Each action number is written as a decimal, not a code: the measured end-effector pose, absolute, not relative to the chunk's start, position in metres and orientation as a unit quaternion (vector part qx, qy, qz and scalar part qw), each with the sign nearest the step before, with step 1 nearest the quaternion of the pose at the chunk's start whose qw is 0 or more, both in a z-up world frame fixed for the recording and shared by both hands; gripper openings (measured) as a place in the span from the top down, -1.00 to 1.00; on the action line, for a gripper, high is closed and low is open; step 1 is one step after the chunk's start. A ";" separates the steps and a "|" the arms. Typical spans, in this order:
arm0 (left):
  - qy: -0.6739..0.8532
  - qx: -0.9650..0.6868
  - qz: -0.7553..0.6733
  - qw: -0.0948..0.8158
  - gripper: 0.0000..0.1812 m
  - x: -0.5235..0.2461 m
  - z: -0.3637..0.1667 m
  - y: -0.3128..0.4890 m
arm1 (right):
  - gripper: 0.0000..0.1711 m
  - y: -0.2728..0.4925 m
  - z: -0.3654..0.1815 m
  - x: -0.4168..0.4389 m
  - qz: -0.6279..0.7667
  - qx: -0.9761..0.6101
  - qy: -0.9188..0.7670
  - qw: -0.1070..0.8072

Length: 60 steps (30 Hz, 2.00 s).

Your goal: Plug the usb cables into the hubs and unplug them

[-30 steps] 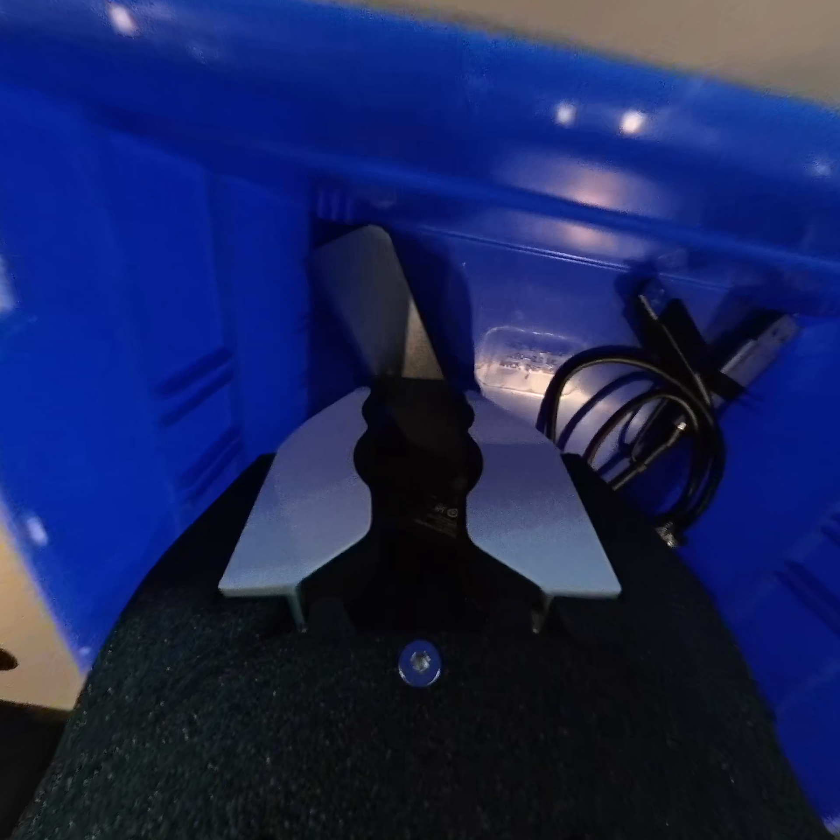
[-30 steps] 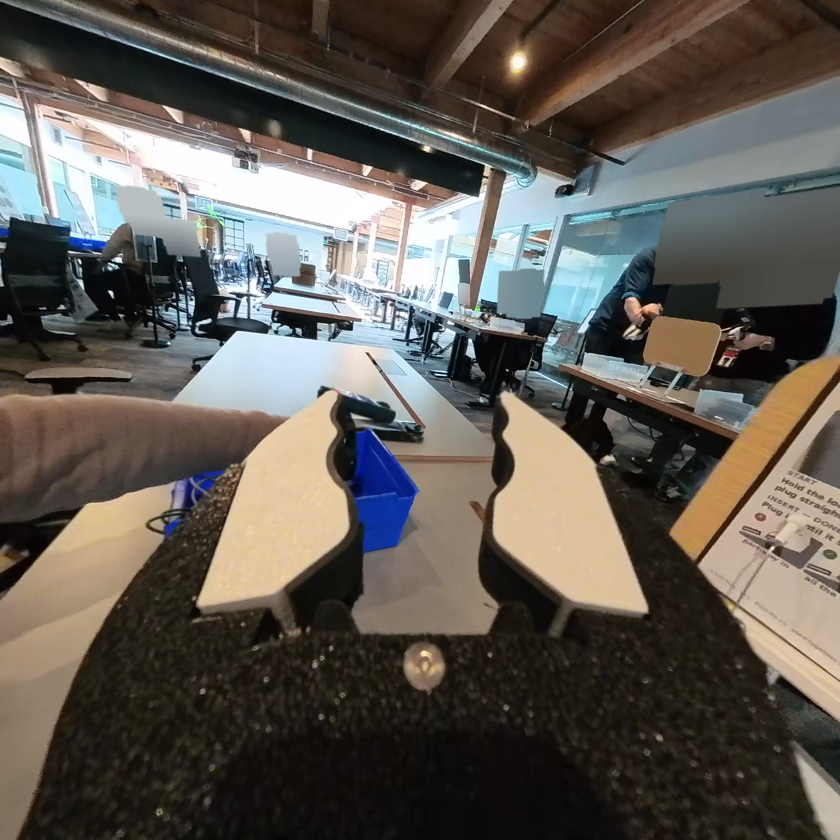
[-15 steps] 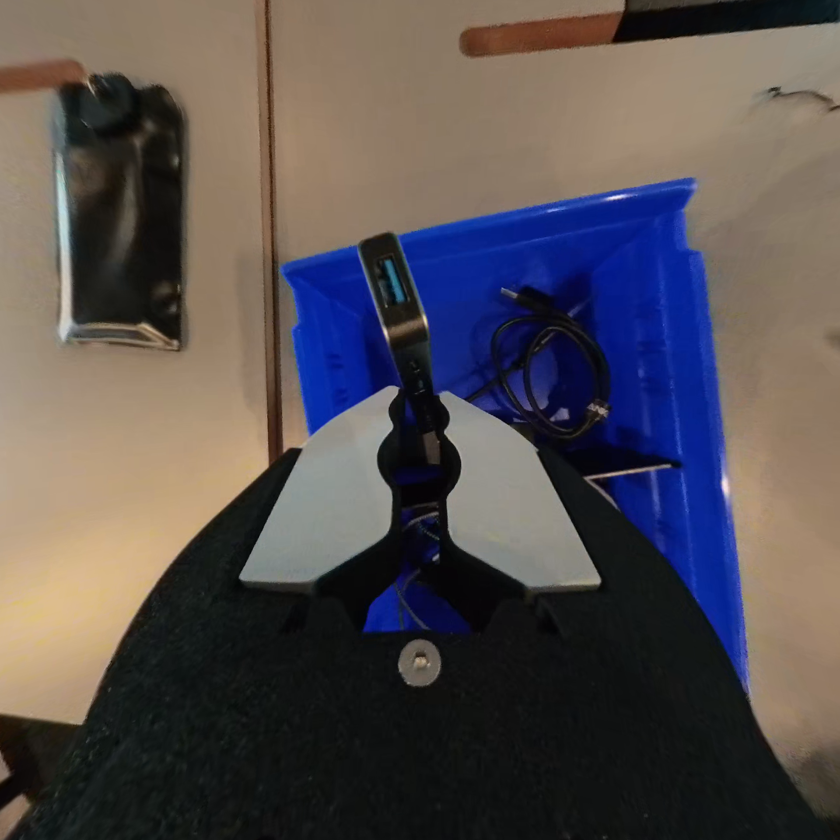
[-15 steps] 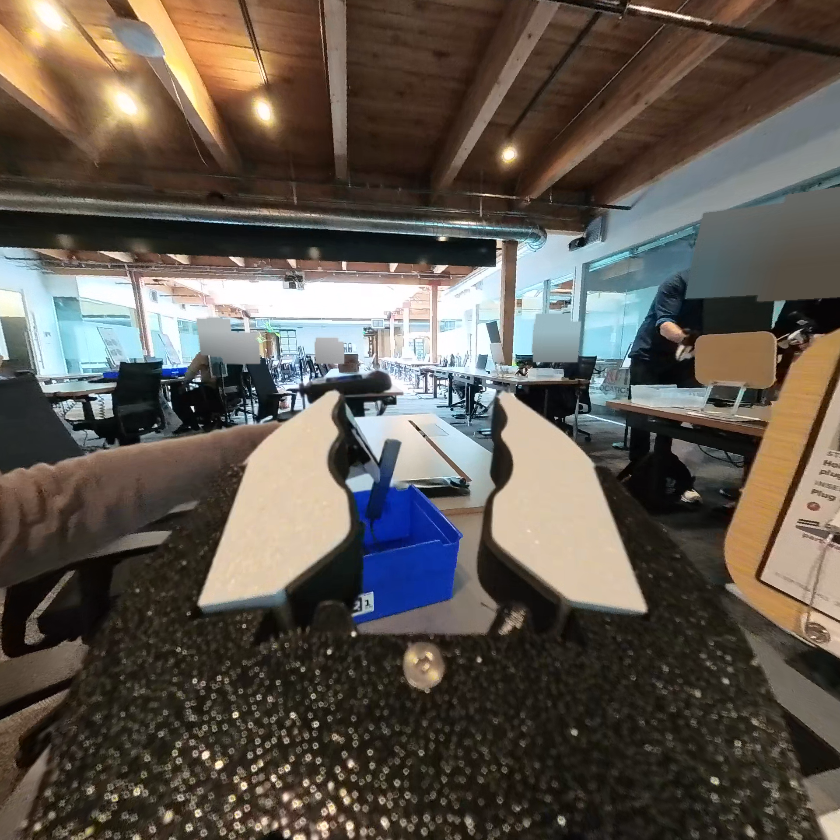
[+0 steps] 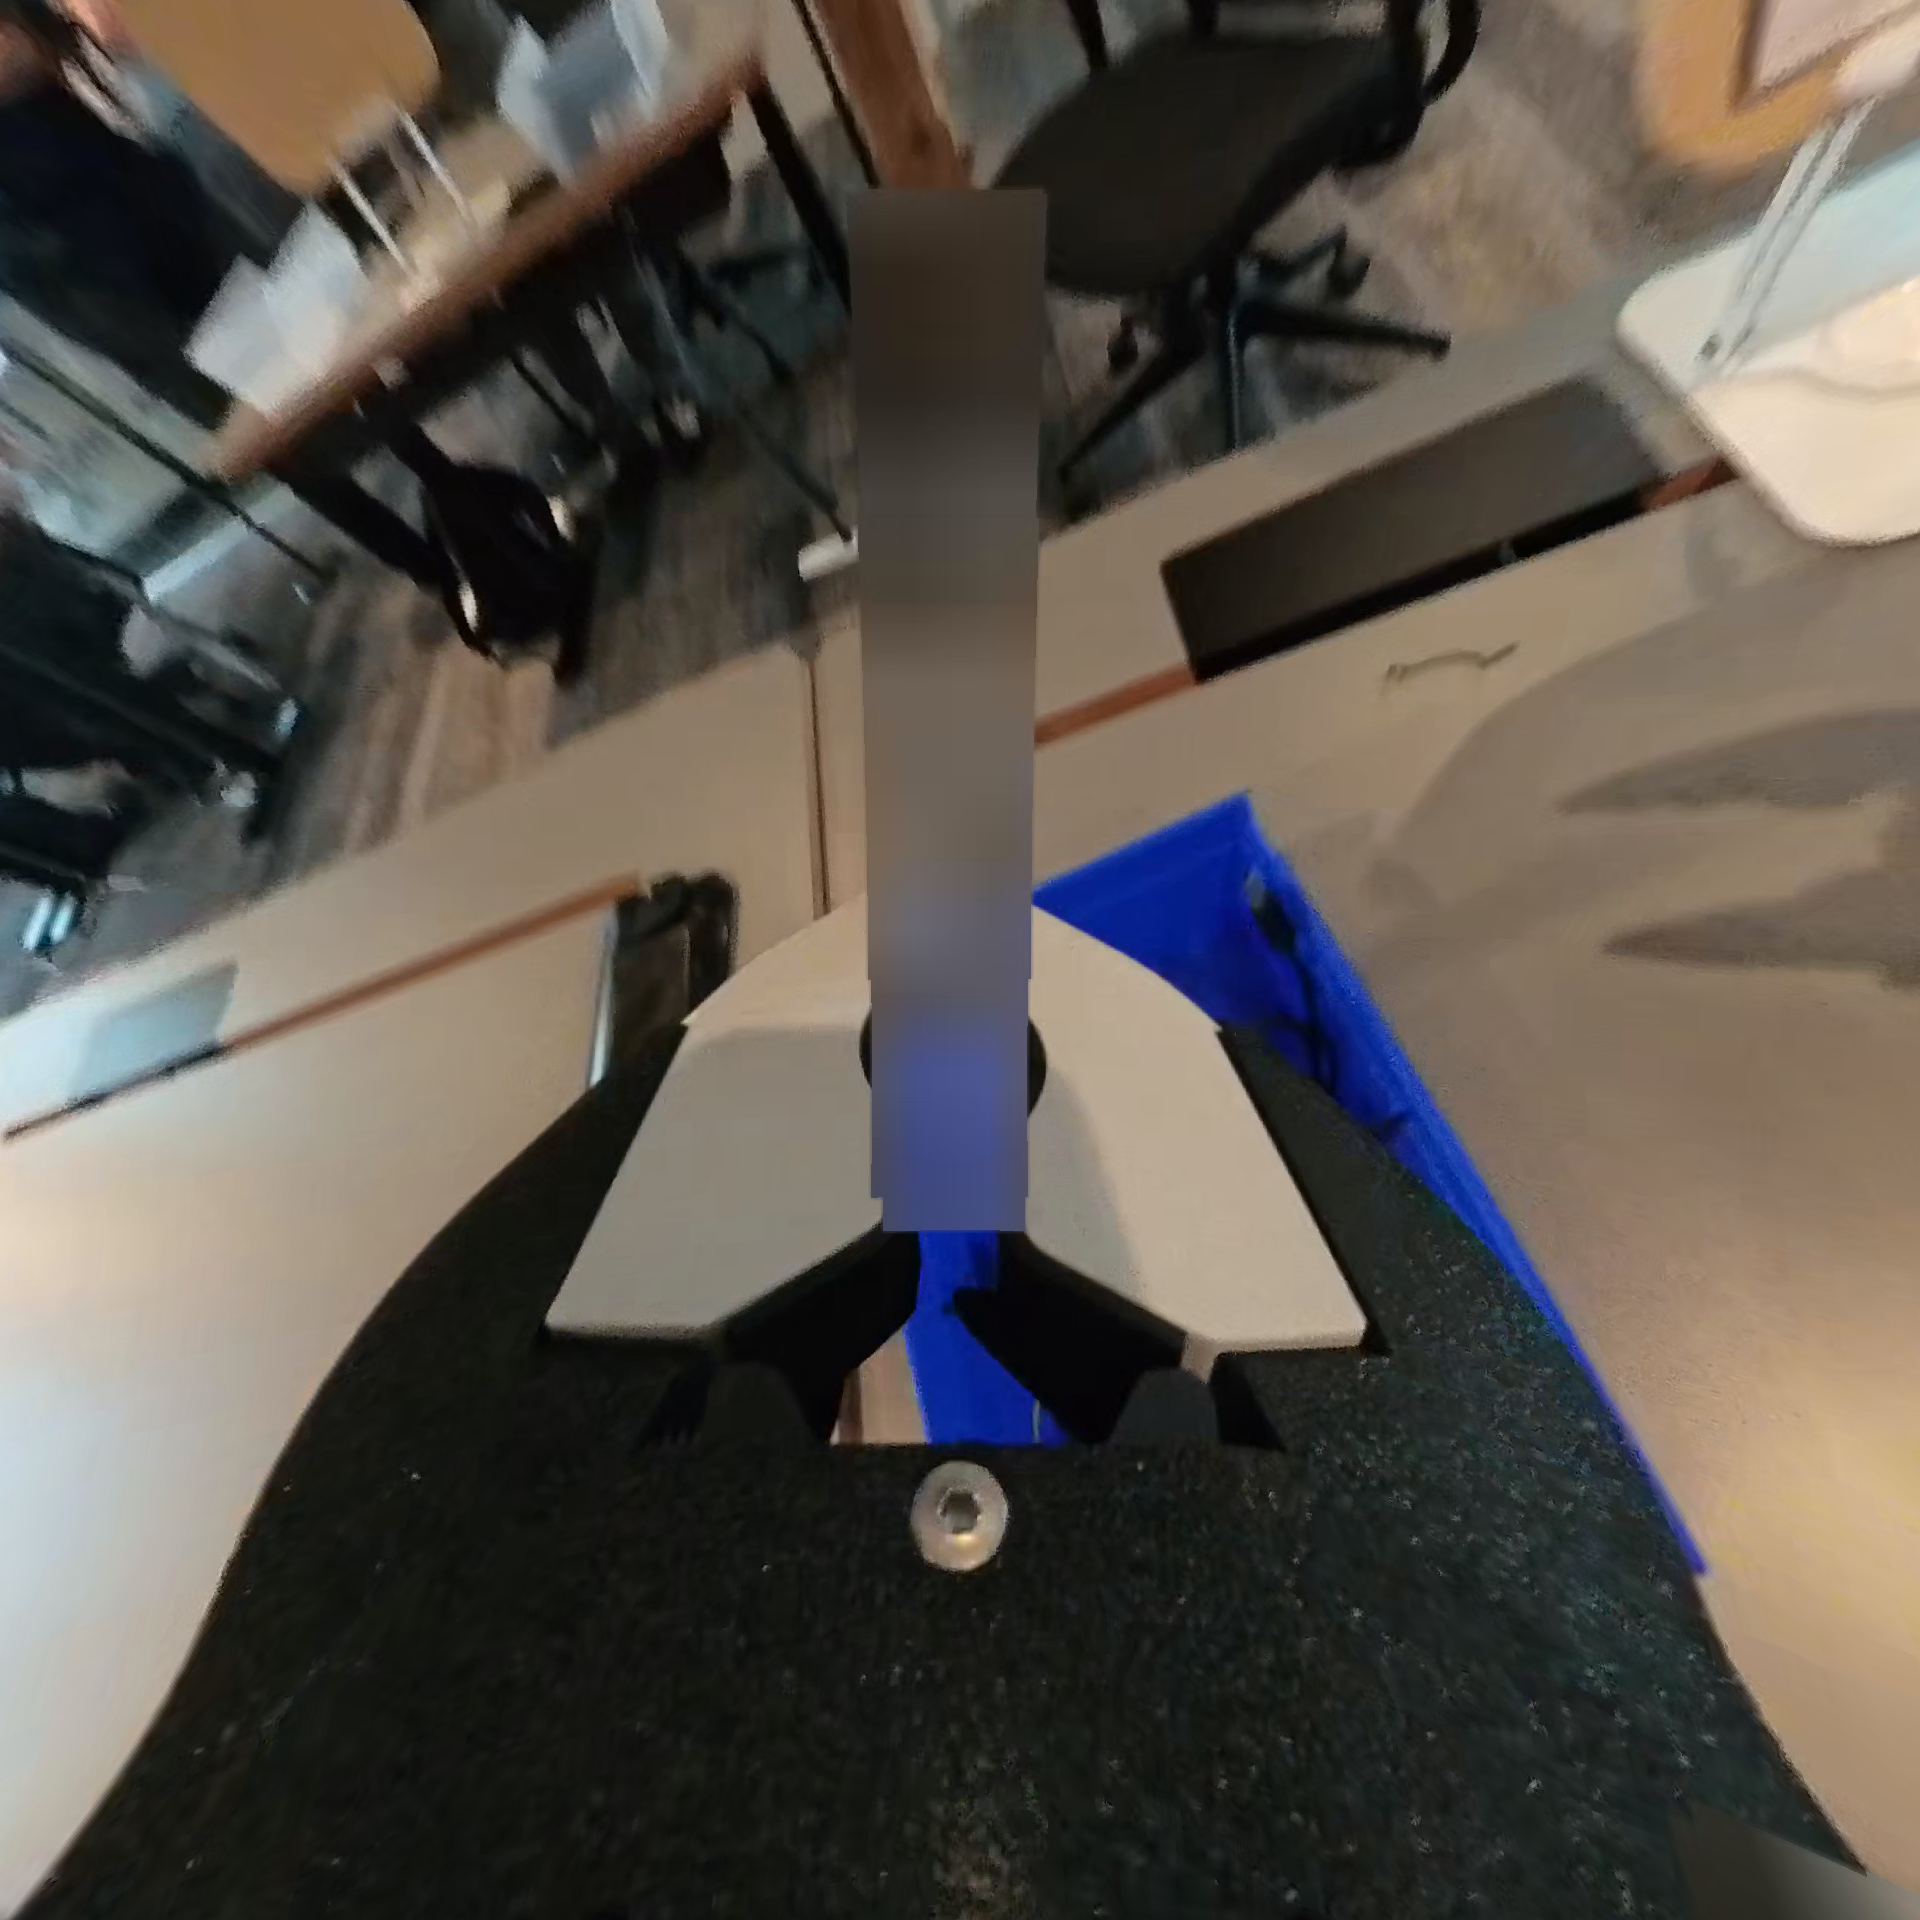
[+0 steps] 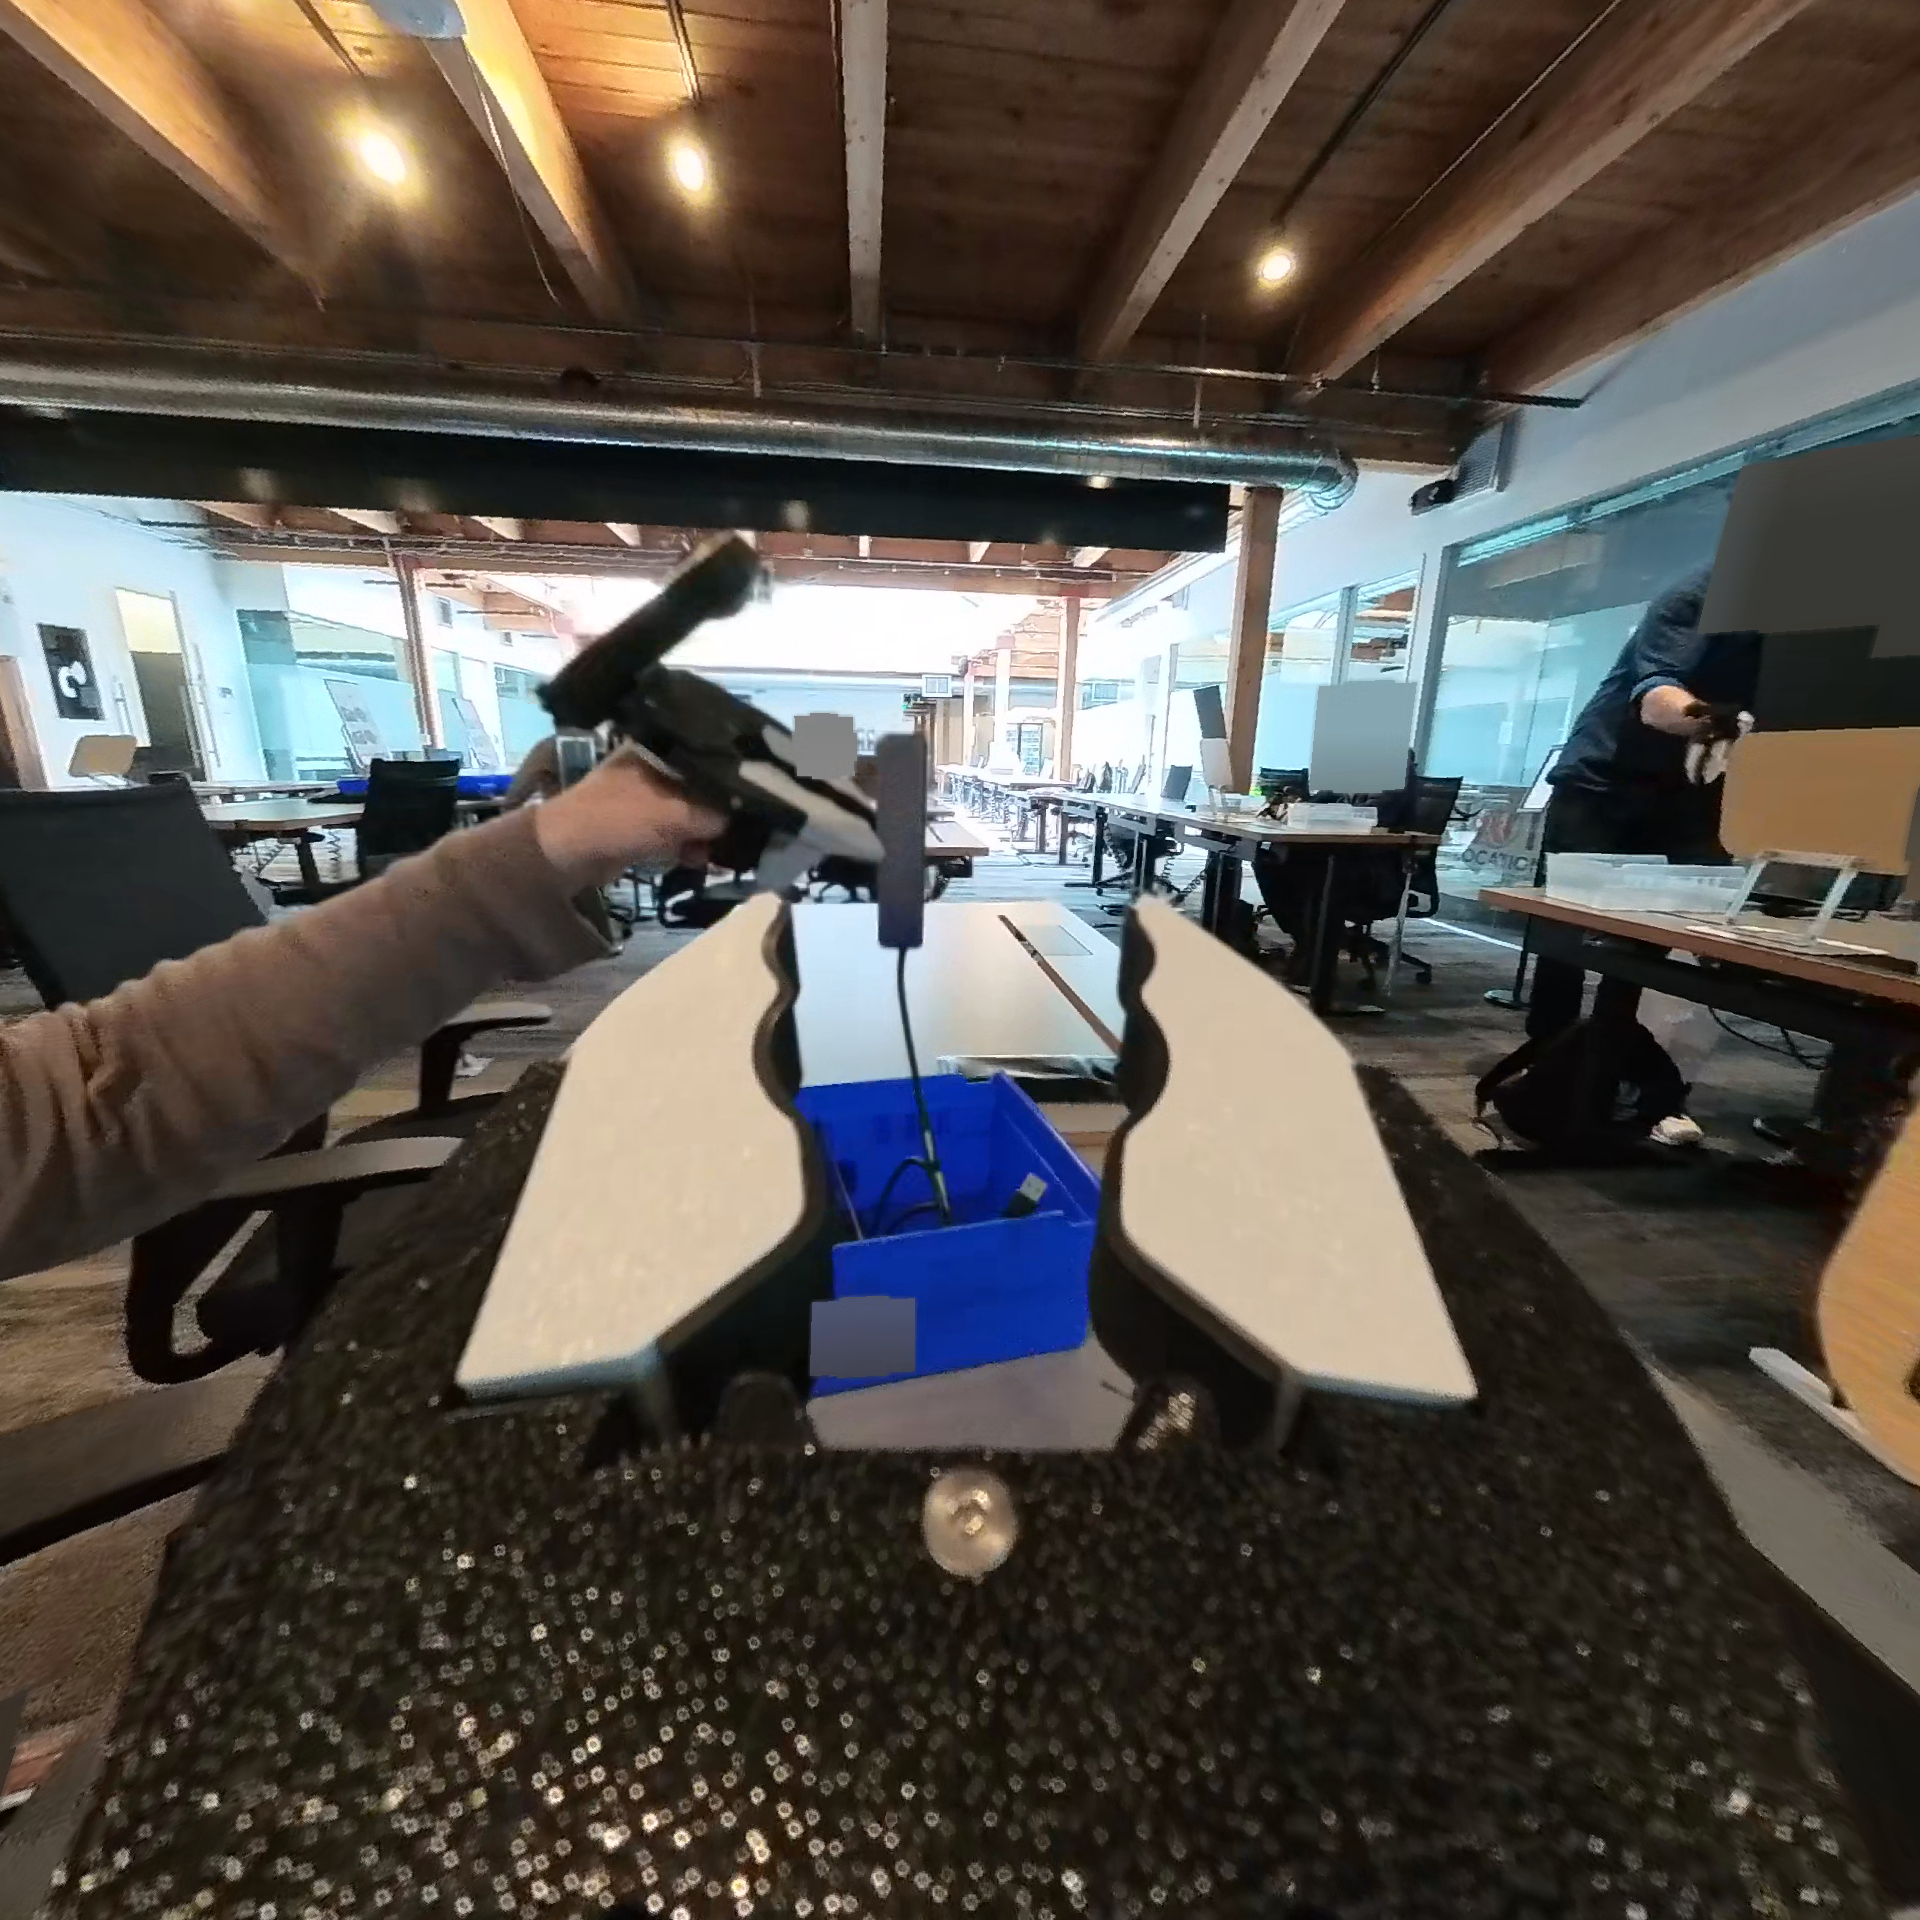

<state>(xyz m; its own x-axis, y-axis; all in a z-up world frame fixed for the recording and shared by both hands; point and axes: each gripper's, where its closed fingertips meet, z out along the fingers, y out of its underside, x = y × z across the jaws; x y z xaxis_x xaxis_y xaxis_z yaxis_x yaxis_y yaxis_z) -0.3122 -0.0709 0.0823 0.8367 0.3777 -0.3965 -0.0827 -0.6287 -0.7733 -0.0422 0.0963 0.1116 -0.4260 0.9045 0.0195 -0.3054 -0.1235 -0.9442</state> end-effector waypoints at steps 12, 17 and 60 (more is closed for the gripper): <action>0.144 -0.769 0.086 0.616 0.89 -0.116 0.192 -0.016 | 0.19 0.038 0.136 -0.022 0.730 -0.184 -0.519 0.405; 0.232 -0.747 -0.019 0.622 0.89 -0.048 0.169 0.001 | 0.05 0.031 0.134 -0.005 0.729 -0.164 -0.544 0.383; -0.094 -0.865 -0.431 0.239 0.79 -0.022 -0.173 0.113 | 0.23 0.109 0.053 0.055 0.670 -0.301 -0.609 0.297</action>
